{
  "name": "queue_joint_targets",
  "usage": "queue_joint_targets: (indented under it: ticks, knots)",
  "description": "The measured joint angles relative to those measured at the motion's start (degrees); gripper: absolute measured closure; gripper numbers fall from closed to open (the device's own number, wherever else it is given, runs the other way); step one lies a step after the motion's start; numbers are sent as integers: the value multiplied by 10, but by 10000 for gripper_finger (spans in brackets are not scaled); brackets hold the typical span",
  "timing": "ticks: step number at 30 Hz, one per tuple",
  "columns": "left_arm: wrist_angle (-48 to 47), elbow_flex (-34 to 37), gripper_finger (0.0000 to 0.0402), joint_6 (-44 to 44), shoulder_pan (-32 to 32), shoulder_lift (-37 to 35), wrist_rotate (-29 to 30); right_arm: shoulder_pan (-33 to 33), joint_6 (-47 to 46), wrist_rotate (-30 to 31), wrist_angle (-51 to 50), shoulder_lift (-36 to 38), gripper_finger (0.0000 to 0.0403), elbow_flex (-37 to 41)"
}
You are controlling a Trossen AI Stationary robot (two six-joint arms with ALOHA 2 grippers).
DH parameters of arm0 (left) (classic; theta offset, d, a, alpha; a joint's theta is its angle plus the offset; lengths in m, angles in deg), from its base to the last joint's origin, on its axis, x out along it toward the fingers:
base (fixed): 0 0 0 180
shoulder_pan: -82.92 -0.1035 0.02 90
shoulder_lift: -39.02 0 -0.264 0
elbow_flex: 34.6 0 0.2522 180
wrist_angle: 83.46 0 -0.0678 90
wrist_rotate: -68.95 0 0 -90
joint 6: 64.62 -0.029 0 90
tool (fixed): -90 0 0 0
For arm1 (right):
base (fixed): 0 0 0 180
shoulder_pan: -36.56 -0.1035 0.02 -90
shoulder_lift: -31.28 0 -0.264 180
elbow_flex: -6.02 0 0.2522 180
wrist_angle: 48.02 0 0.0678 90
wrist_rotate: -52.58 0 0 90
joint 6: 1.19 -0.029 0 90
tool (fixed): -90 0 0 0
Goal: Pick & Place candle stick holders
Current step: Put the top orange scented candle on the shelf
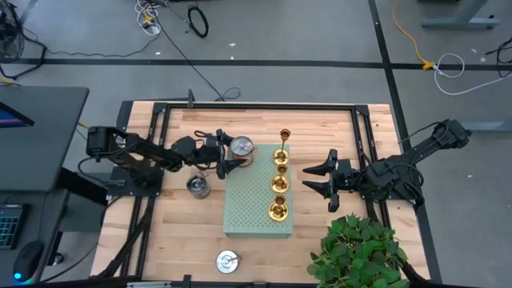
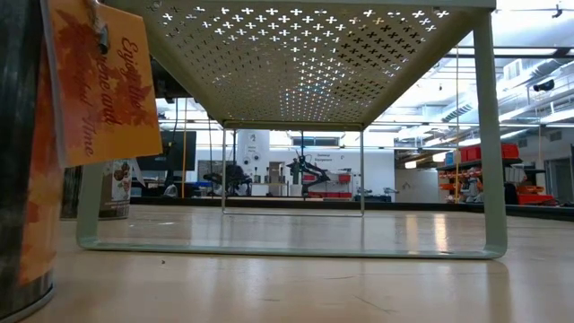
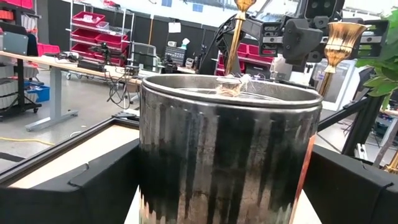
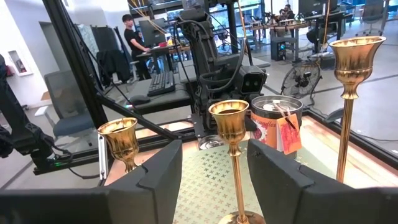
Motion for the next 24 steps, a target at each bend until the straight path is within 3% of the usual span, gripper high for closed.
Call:
queue_joint_targets:
  ticks: [24]
  knots:
    - [-9,0,2,4,5,-2,-39,0,0,0,0,0,218,0]
